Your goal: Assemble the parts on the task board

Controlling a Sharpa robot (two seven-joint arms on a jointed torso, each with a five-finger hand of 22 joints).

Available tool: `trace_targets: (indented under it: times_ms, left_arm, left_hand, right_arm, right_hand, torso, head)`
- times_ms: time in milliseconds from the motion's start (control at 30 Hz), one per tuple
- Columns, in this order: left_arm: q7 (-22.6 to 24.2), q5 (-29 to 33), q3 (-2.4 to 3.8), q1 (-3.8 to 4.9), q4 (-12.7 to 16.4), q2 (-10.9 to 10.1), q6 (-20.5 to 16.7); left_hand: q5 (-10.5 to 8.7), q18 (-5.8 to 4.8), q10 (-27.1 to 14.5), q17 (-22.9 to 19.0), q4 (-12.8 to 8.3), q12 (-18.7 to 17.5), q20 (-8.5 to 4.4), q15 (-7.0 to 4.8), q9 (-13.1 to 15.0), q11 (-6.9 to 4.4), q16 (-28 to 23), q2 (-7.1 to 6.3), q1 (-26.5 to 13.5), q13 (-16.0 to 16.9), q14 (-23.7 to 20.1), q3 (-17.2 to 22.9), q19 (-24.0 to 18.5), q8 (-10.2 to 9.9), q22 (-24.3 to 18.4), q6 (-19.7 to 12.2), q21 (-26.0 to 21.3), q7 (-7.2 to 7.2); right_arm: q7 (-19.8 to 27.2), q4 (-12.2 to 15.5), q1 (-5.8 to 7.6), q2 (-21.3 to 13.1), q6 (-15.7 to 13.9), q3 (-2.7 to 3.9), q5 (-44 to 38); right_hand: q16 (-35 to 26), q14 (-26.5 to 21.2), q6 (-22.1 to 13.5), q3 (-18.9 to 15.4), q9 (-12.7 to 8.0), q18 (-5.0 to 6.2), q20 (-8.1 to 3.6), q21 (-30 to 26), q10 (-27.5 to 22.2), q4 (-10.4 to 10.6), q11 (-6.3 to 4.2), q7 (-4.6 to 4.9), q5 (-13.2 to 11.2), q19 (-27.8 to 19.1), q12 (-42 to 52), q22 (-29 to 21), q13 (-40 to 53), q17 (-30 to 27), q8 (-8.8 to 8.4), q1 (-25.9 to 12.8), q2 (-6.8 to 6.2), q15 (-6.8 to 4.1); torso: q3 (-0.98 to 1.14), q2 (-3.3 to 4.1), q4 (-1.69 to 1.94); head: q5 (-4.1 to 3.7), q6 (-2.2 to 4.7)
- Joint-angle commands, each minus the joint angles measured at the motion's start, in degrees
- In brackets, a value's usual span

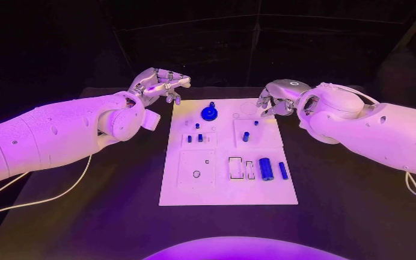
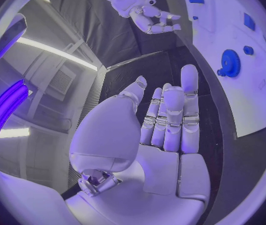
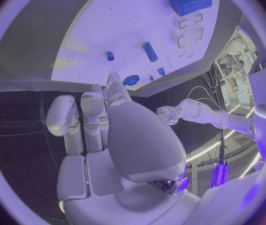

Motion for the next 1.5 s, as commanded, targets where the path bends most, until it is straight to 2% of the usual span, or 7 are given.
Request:
trace_targets:
  times_ms: [33,267,400,567,733,1267,1500]
  left_arm:
    - [4.34,9.63,0.02,0.09,0.8,-0.31,2.53]
    - [4.89,10.54,0.02,0.09,2.16,-0.75,3.05]
    - [4.99,10.67,0.02,0.09,2.37,-0.79,3.18]
    - [5.05,10.74,0.02,0.1,2.48,-0.81,3.27]
    - [4.93,10.76,0.02,0.1,2.49,-0.84,3.24]
    - [4.51,10.77,0.02,0.1,2.29,-0.72,3.29]
    - [4.32,10.77,0.02,0.1,2.22,-0.72,3.17]
  left_hand:
    - [0.14,0.35,0.3,-0.61,-0.16,0.32,-0.09,-0.06,0.0,-0.04,-0.51,0.03,0.7,0.0,-0.65,-0.14,-0.33,0.29,-0.21,0.33,-0.36,-0.02]
    - [0.16,0.33,0.25,-1.43,-0.76,0.71,-0.16,-0.11,-0.07,-0.11,-0.88,0.25,1.98,-0.11,-1.09,-0.2,-0.33,0.44,-0.67,0.37,-0.92,-0.09]
    - [0.16,0.33,0.22,-1.73,-0.96,0.78,-0.18,-0.12,-0.08,-0.11,-1.0,0.19,2.29,-0.14,-1.21,-0.24,-0.31,0.47,-0.77,0.36,-1.04,-0.09]
    - [0.16,0.32,0.22,-1.86,-1.14,0.88,-0.19,-0.12,-0.09,-0.12,-1.05,0.14,2.56,-0.16,-1.29,-0.28,-0.29,0.51,-0.86,0.37,-1.15,-0.1]
    - [0.16,0.32,0.21,-1.94,-1.26,0.94,-0.2,-0.13,-0.1,-0.12,-1.08,0.08,2.73,-0.18,-1.33,-0.32,-0.28,0.52,-0.92,0.35,-1.22,-0.09]
    - [0.16,0.31,0.06,-1.88,-1.49,1.05,-0.2,-0.11,-0.12,-0.07,-1.01,-0.02,3.06,-0.24,-1.36,-0.41,-0.24,0.51,-1.05,0.15,-1.37,-0.01]
    - [0.18,0.3,0.0,-1.94,-1.58,1.11,-0.21,-0.1,-0.12,-0.06,-1.01,0.08,3.24,-0.26,-1.38,-0.37,-0.22,0.55,-1.11,0.11,-1.44,0.0]
  right_arm:
    - [0.02,-0.37,-0.31,0.44,2.85,0.0,-2.26]
    - [0.37,-1.7,-1.36,1.78,3.74,-0.01,-2.34]
    - [0.58,-2.42,-1.72,2.5,4.29,-0.01,-2.35]
    - [0.83,-3.03,-2.09,3.09,5.2,-0.03,-2.33]
    - [1.16,-3.62,-2.39,3.6,5.68,-0.04,-2.16]
    - [1.75,-5.32,-3.23,5.01,7.11,-0.06,-2.04]
    - [1.4,-5.39,-3.53,5.23,7.77,-0.06,-2.05]
  right_hand:
    - [0.42,0.07,0.17,0.59,0.09,0.2,0.41,0.07,-0.27,0.04,0.1,0.11,0.06,-0.07,-0.5,0.1,-0.6,0.15,-0.28,0.02,-0.86,0.3]
    - [0.68,0.05,0.3,1.92,0.07,0.18,0.51,0.16,-0.24,0.08,0.23,0.24,0.55,-0.01,-1.13,0.24,-2.1,0.46,-0.67,-0.01,-1.41,0.41]
    - [0.79,0.02,0.49,2.71,0.08,0.19,0.56,0.17,-0.09,0.01,0.28,0.3,0.92,-0.02,-1.35,0.25,-2.81,0.59,-0.79,0.11,-1.66,0.45]
    - [0.89,0.01,0.65,3.38,0.09,0.17,0.58,0.24,0.07,-0.04,0.3,0.31,1.16,0.03,-1.51,0.36,-3.37,0.72,-0.87,0.21,-1.86,0.46]
    - [1.07,0.02,0.86,4.32,0.09,0.14,0.58,0.35,0.37,-0.13,0.3,0.32,1.4,0.11,-1.68,0.52,-4.07,0.95,-0.96,0.37,-2.06,0.46]
    - [2.35,0.26,2.59,11.14,0.17,-0.07,0.43,1.31,2.72,-0.81,0.07,0.18,1.3,0.73,-2.34,1.8,-7.1,2.72,-0.93,1.41,-2.33,0.26]
    - [5.66,1.38,4.64,15.51,0.33,-0.57,0.12,3.06,5.19,-1.4,-0.5,-0.36,0.35,2.2,-2.15,4.2,-7.93,7.54,-0.48,0.92,-2.46,-0.16]
  torso:
    - [-0.02,0.02,0.08]
    - [0.01,0.0,-0.07]
    - [0.08,0.01,0.0]
    - [0.02,-0.02,0.05]
    - [0.08,-0.01,-0.04]
    - [0.09,0.0,-0.06]
    - [0.08,-0.01,-0.02]
  head:
    - [-0.1,0.01]
    - [0.08,0.0]
    - [-0.03,-0.08]
    - [-0.13,-0.13]
    - [-0.04,-0.19]
    - [-0.02,-0.29]
    - [0.0,-0.41]
